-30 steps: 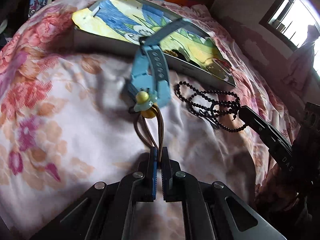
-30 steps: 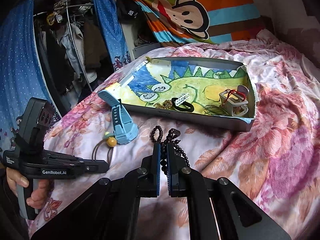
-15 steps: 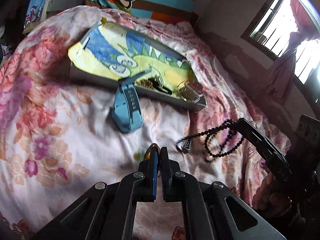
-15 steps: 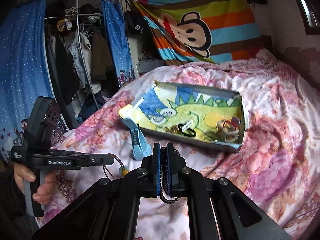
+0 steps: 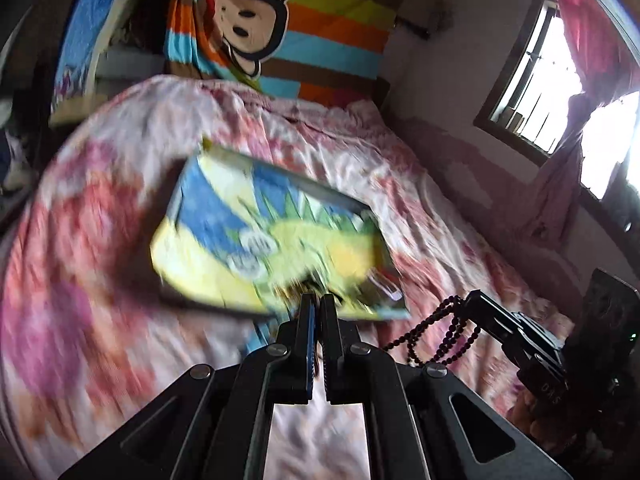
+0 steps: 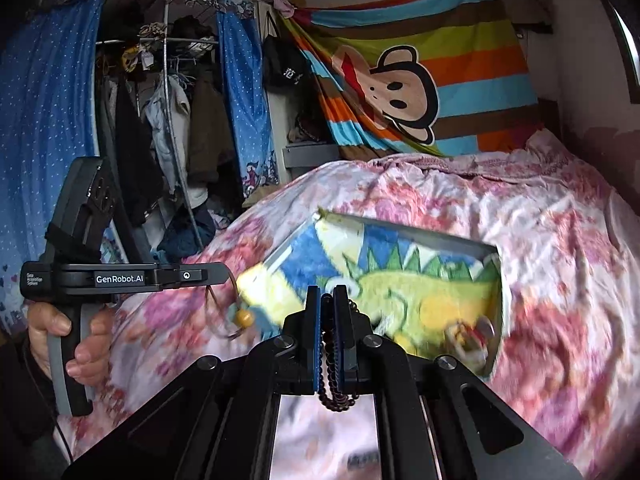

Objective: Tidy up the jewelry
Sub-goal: 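Lift the necklace with the right tool while the left tool carries the hair tie over the tray, then open both tools over the tray to release necklace and hair tie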

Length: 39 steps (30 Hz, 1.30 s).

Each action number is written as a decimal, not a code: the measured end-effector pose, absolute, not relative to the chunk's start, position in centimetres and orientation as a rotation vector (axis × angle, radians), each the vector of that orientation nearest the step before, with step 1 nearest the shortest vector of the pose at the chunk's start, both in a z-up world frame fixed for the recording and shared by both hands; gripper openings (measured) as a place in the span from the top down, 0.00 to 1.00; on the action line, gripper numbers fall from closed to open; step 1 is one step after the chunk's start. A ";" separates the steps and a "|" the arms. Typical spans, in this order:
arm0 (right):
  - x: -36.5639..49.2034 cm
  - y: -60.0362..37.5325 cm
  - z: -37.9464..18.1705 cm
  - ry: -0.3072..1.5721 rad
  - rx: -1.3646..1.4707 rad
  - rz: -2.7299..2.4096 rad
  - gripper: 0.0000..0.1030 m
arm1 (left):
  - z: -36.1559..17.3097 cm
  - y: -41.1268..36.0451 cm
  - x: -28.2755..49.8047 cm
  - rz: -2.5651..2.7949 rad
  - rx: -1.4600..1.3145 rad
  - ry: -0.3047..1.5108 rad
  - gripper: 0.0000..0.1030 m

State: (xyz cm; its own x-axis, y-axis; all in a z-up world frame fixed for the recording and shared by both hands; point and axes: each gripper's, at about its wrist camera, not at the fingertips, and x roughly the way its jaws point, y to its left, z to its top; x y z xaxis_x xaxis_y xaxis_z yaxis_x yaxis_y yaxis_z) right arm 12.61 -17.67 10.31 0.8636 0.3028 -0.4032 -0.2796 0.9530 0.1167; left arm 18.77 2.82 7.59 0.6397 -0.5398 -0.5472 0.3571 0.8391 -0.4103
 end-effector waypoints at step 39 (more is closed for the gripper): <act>22.0 -15.8 3.0 0.616 0.006 0.153 0.48 | 2.2 3.6 29.2 -0.341 -0.237 0.768 0.54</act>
